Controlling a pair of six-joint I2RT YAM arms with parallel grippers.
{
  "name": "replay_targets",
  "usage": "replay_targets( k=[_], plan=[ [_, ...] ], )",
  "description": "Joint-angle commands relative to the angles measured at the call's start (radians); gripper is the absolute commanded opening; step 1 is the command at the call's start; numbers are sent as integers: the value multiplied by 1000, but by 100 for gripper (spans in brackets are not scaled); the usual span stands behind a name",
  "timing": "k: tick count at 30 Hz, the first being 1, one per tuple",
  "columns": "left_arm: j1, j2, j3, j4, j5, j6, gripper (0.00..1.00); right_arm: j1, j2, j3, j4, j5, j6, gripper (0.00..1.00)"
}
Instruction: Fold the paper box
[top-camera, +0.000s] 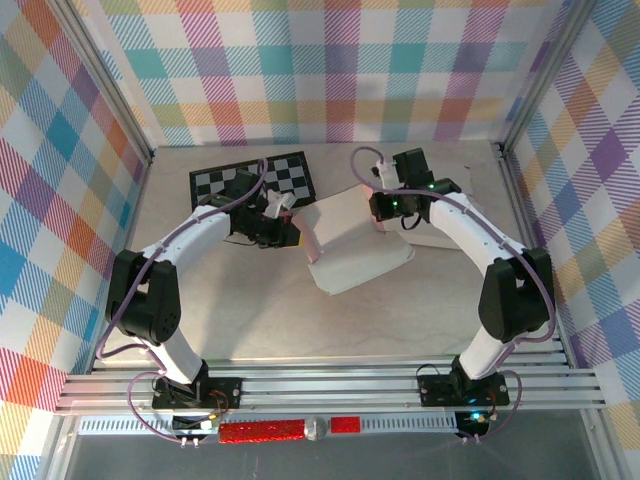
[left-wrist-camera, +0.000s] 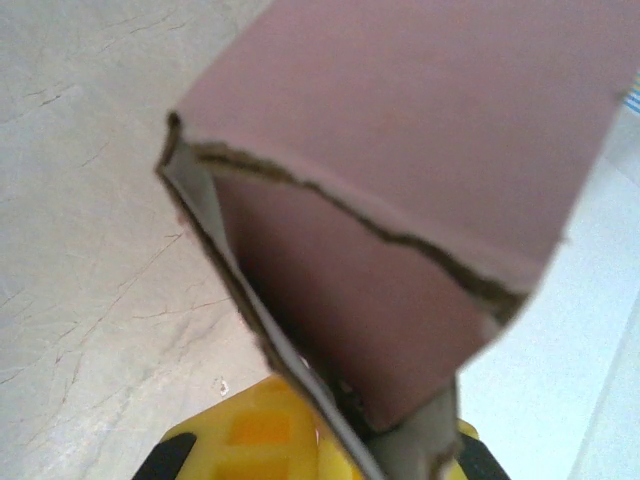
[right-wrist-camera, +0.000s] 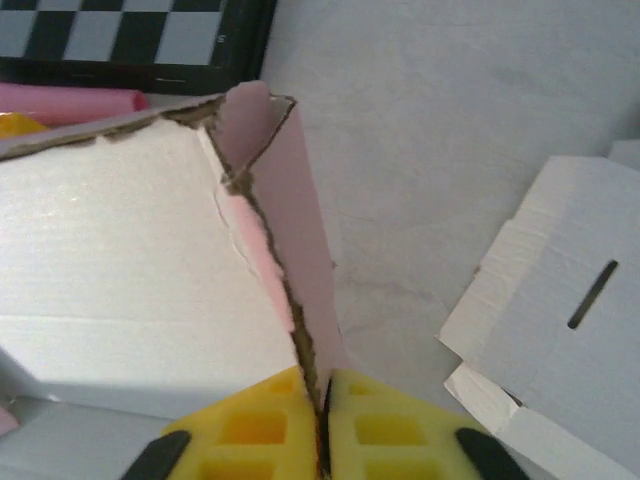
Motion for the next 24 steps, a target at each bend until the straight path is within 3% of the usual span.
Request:
replay_targets(
  k=[1,5,12,24],
  plan=[
    [5,-7,13,-1,22,16,0,44,16,16,-7,120,22,1],
    [5,-7,8,-1,17,16,0,79,10,3,-6,236,34,0],
    [0,15,15,-22,-23,8,0,109,29,11,-48,239,58,0],
    [-76,64,1,-117,-234,-94,0,201,64,-40,-268,318,338,0]
  ],
)
